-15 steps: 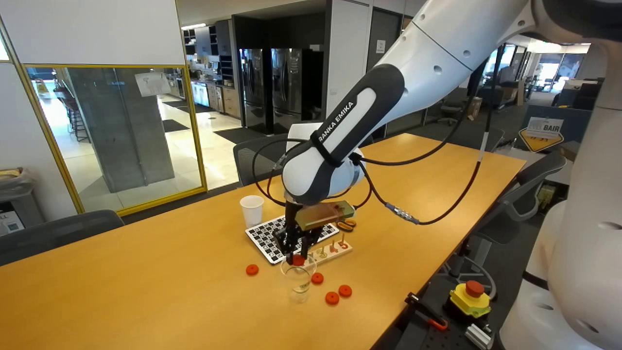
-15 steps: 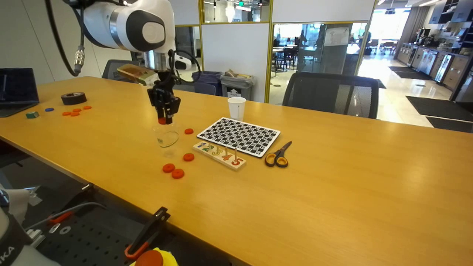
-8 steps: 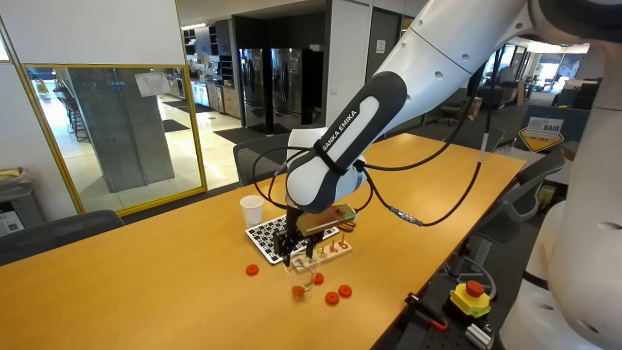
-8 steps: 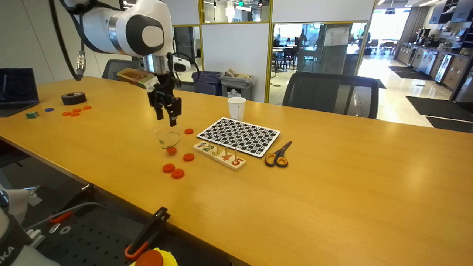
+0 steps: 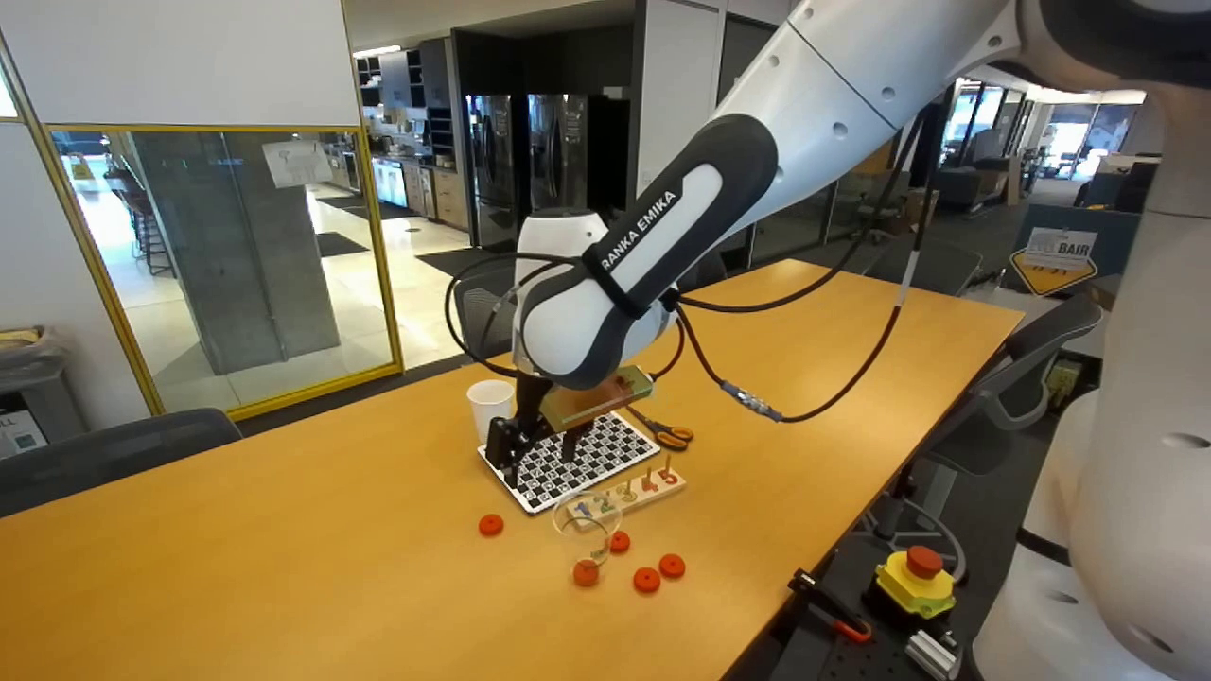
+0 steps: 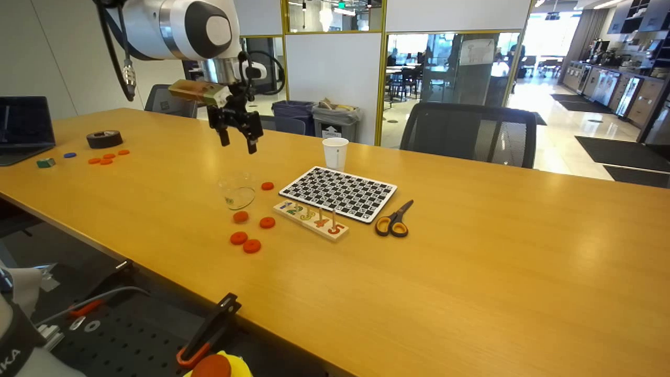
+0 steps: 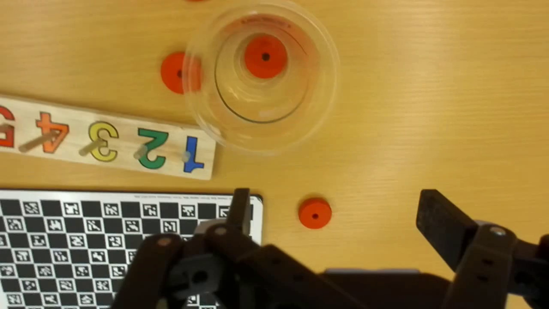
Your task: Place the yellow rings inside the white cup, put the orange rings in the clear cup
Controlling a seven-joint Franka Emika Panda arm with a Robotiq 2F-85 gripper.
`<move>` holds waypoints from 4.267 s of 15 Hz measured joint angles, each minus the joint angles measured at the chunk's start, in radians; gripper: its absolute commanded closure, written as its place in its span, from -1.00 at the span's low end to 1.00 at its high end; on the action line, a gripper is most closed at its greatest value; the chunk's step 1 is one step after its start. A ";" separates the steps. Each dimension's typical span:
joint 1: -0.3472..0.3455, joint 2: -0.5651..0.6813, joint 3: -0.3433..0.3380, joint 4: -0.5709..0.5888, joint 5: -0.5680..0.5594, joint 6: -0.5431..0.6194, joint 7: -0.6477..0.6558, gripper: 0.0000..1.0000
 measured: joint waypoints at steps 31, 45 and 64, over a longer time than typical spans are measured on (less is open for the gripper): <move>0.012 0.646 -0.027 0.637 -0.027 -0.144 -0.281 -1.00; 0.016 0.653 -0.028 0.636 -0.027 -0.143 -0.280 0.47; 0.010 0.046 -0.018 0.124 0.019 -0.302 -0.208 0.57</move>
